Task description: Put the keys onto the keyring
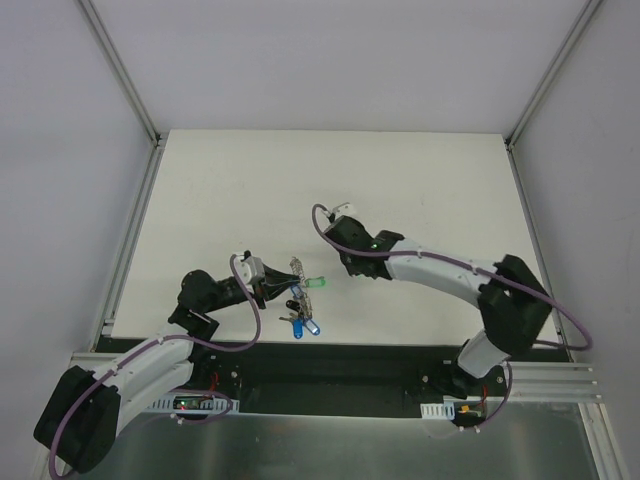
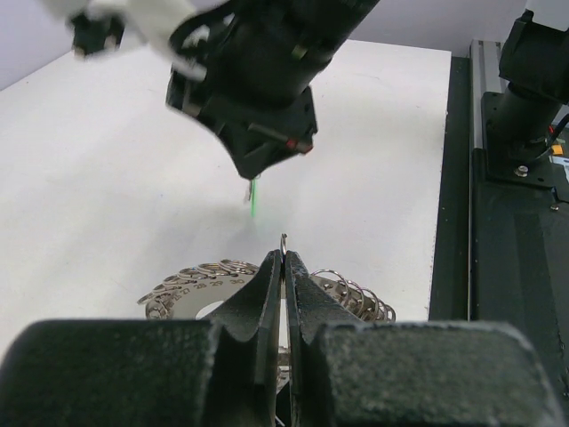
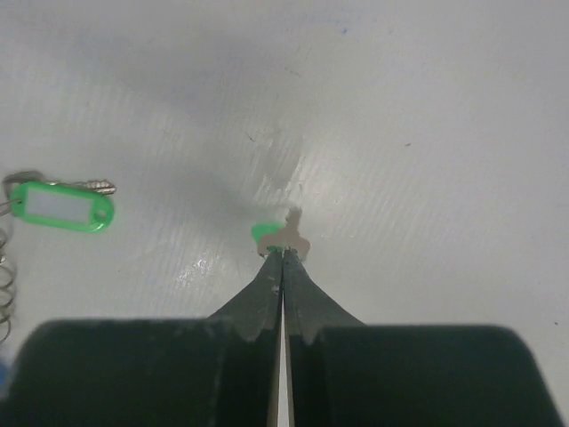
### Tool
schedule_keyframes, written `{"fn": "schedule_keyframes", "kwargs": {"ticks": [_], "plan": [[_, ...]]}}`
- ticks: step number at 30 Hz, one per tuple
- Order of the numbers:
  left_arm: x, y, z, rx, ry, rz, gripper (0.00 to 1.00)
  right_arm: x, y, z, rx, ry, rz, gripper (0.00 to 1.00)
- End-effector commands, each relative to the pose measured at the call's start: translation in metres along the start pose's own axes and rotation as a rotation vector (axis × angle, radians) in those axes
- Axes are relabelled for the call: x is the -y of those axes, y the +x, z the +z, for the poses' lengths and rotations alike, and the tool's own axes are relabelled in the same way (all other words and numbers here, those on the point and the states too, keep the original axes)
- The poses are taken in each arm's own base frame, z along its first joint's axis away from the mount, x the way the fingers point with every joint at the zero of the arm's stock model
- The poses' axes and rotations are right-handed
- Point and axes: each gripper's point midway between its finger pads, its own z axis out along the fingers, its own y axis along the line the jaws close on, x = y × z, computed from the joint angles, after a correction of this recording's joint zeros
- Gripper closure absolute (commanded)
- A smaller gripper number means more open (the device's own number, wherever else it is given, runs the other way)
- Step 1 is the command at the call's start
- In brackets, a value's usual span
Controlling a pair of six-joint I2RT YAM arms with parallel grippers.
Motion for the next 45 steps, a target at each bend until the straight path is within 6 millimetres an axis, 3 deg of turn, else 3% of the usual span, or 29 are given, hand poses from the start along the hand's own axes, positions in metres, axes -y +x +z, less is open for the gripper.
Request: {"fn": "schedule_keyframes", "kwargs": {"ticks": [1,2,11,19,24,29,31,37,45], "plan": [[0.003,-0.03,0.005,0.079,0.024,0.1,1.0,0.002,-0.034,-0.035,0.264,-0.126,-0.031,0.99],[0.003,-0.03,0.005,0.081,0.023,0.101,1.0,0.001,-0.048,-0.051,0.353,-0.172,-0.025,0.99],[0.0,-0.049,0.016,0.09,0.042,0.093,1.0,-0.01,-0.068,-0.126,0.671,-0.553,-0.106,0.99],[0.01,-0.061,0.031,0.041,0.153,0.045,1.0,-0.014,-0.068,-0.191,0.847,-0.841,-0.211,0.99],[0.012,-0.074,0.037,-0.027,0.21,0.064,1.0,-0.018,-0.065,-0.219,0.897,-0.955,-0.28,0.99],[0.013,-0.096,0.04,-0.064,0.272,0.17,1.0,-0.02,-0.065,-0.228,0.882,-1.004,-0.32,0.99],[0.02,-0.092,0.037,-0.107,0.322,0.164,1.0,-0.021,-0.065,-0.231,0.878,-1.019,-0.327,0.99],[0.029,-0.106,0.041,-0.078,0.463,0.243,1.0,-0.019,-0.068,-0.239,0.891,-1.018,-0.346,0.99],[0.025,-0.087,0.044,-0.101,0.483,0.23,1.0,-0.029,-0.063,-0.232,0.865,-1.059,-0.374,0.99]]}}
